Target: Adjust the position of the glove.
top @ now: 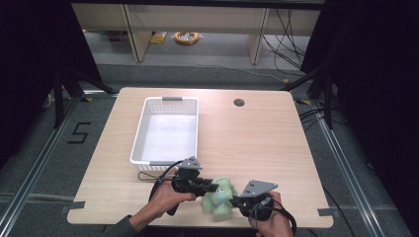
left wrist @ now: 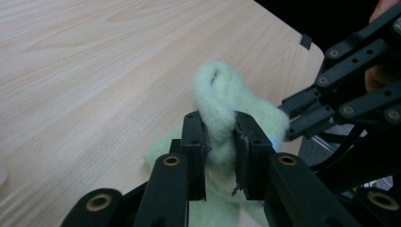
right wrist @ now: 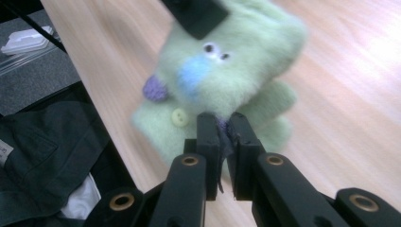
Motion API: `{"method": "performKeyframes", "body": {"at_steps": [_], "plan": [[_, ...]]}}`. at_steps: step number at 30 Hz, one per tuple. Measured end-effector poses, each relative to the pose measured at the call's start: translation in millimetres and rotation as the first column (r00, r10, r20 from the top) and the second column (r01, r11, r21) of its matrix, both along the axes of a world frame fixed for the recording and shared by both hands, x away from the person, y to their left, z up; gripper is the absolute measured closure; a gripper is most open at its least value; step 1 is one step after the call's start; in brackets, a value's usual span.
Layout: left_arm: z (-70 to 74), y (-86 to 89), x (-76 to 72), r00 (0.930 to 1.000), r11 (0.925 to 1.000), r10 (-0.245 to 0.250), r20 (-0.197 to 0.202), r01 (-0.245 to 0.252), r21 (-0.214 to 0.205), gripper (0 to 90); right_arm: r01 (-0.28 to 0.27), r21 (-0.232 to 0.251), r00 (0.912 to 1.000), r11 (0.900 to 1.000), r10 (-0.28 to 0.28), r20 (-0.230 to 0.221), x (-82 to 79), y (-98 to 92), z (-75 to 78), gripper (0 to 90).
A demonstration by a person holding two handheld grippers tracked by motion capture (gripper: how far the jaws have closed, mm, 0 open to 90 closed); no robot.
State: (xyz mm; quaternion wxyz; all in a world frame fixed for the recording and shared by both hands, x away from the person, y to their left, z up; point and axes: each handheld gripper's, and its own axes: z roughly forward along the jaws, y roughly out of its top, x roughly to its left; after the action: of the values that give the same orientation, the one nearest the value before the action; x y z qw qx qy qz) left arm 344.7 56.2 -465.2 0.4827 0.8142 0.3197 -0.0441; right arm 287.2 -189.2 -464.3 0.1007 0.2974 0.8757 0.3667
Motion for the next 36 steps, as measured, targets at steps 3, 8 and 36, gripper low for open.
{"method": "performKeyframes", "body": {"at_steps": [3,8,36], "plan": [[2.1,2.1,-4.0,0.9996,0.9993,0.026,-0.005,-0.026,-0.026,76.0,-0.013,-0.018,0.9994,0.9998,0.013,0.033,3.8,-2.0,6.7,85.4],[2.3,7.6,-11.9,0.9983,0.9955,0.057,-0.015,-0.058,-0.075,76.0,-0.028,-0.063,0.9993,0.9976,0.029,0.023,14.7,0.8,18.2,85.4],[-37.9,22.2,-42.3,0.9828,0.9833,0.156,-0.099,-0.164,-0.079,73.6,0.02,-0.022,0.9997,0.9996,-0.02,0.011,27.7,-2.1,1.3,65.5]]}}
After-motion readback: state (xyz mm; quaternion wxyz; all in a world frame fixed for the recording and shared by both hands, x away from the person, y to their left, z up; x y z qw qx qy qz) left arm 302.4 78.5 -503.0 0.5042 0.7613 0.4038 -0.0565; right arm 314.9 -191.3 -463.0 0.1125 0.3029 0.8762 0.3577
